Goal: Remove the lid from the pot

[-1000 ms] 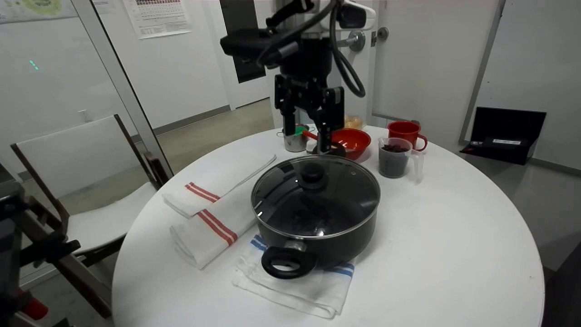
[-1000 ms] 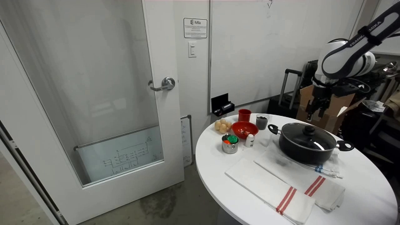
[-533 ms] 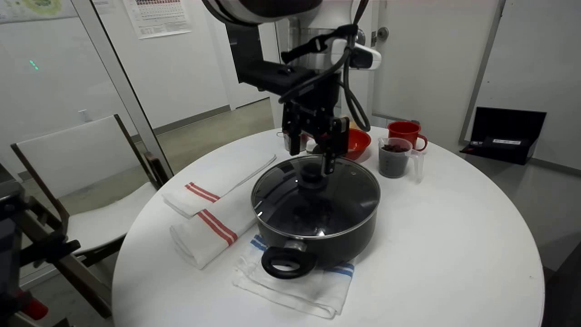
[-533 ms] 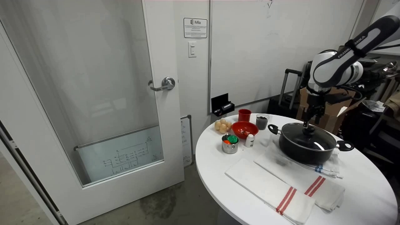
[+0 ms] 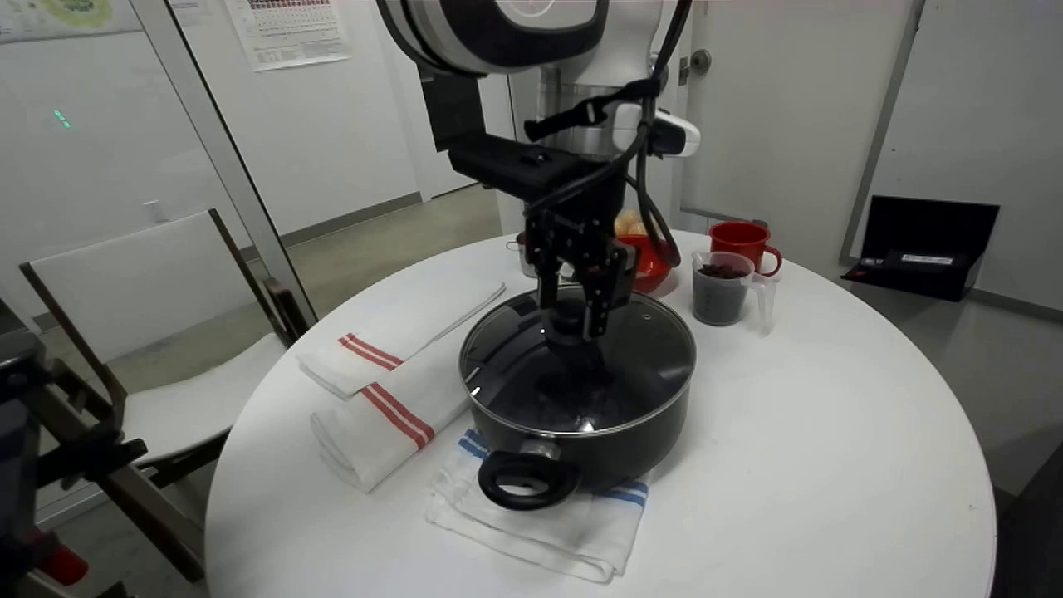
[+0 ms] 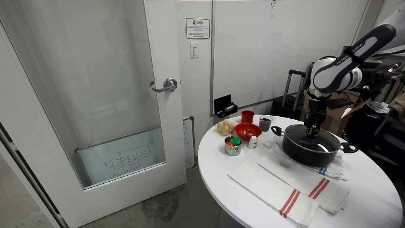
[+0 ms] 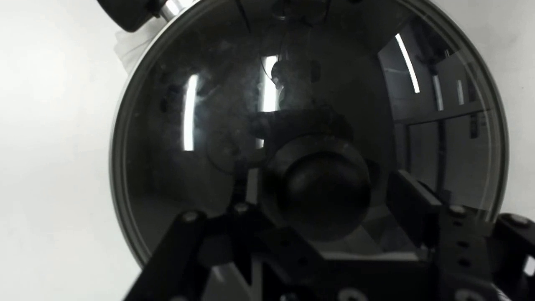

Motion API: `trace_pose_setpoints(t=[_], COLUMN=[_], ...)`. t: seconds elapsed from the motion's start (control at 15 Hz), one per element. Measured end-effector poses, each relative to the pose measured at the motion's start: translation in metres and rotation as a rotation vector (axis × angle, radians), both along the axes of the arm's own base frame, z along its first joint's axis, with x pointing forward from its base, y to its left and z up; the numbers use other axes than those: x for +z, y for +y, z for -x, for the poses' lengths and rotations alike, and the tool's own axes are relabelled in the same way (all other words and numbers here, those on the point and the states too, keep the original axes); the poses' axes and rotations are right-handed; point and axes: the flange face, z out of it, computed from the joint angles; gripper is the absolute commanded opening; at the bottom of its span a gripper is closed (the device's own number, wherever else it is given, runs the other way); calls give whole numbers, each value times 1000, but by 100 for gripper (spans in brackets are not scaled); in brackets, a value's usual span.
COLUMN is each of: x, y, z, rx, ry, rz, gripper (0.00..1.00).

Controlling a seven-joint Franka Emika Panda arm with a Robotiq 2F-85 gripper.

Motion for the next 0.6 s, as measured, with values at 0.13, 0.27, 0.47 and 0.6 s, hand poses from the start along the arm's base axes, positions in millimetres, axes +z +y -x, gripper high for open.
trace_pose_setpoints(t=[0.13, 0.27, 0.47, 0.6], x=[1, 5, 4, 5], y=[-1, -3, -3, -2], z=[-2, -5, -4, -5], rx=[0, -2, -4, -12], ry=[-5, -6, -5, -5], rz=[1, 3, 4, 7], gripper=[28, 25, 25, 25])
